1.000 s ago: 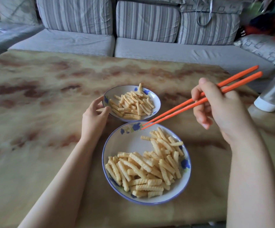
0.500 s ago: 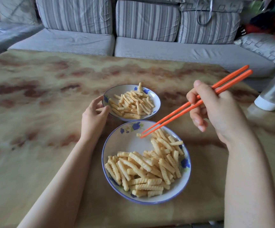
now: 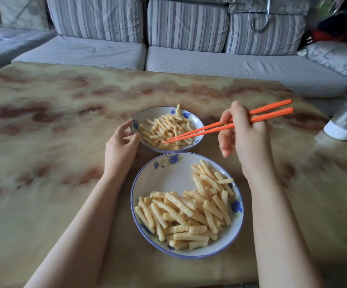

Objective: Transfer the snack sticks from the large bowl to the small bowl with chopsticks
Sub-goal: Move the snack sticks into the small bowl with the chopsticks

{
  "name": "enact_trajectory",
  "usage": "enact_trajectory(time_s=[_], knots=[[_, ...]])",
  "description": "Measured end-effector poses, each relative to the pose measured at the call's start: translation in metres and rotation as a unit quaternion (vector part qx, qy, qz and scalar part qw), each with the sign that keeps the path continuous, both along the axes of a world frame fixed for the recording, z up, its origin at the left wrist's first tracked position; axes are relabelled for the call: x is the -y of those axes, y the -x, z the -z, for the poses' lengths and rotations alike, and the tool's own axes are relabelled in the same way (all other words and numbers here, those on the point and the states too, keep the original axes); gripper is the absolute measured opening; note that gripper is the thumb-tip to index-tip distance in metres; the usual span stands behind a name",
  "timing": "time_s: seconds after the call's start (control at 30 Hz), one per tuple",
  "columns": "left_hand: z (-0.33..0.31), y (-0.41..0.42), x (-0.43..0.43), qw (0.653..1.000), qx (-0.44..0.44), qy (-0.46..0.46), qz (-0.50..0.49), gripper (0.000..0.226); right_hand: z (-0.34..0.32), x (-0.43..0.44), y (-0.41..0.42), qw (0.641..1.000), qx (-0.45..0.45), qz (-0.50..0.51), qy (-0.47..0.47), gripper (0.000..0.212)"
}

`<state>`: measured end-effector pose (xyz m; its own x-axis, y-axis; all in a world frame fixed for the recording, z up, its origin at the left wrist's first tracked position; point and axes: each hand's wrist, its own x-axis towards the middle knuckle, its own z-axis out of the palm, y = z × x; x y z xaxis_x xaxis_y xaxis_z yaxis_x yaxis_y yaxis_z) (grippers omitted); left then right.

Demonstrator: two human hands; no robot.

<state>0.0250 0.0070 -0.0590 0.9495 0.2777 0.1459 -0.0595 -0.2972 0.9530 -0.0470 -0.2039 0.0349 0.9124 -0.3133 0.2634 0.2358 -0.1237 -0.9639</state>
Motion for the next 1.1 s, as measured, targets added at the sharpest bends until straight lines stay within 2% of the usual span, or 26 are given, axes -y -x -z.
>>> enact_trajectory(time_s=[0.3, 0.57, 0.77, 1.1], knots=[[0.001, -0.001, -0.001, 1.000, 0.000, -0.004, 0.002, 0.042, -0.033, 0.029, 0.023, 0.999, 0.017, -0.010, 0.051, 0.043], [0.001, 0.000, -0.001, 1.000, 0.002, -0.007, 0.003, 0.042, -0.039, 0.041, 0.036, 0.989, -0.043, -0.035, 0.139, 0.041], [0.000, 0.001, 0.000, 1.000, 0.004, -0.005, 0.003, 0.041, -0.032, 0.039, 0.030, 0.987, -0.070, -0.049, 0.136, 0.041], [0.001, -0.001, -0.001, 1.000, 0.001, -0.010, 0.003, 0.042, -0.024, 0.024, 0.023, 0.993, -0.040, -0.057, 0.099, 0.045]])
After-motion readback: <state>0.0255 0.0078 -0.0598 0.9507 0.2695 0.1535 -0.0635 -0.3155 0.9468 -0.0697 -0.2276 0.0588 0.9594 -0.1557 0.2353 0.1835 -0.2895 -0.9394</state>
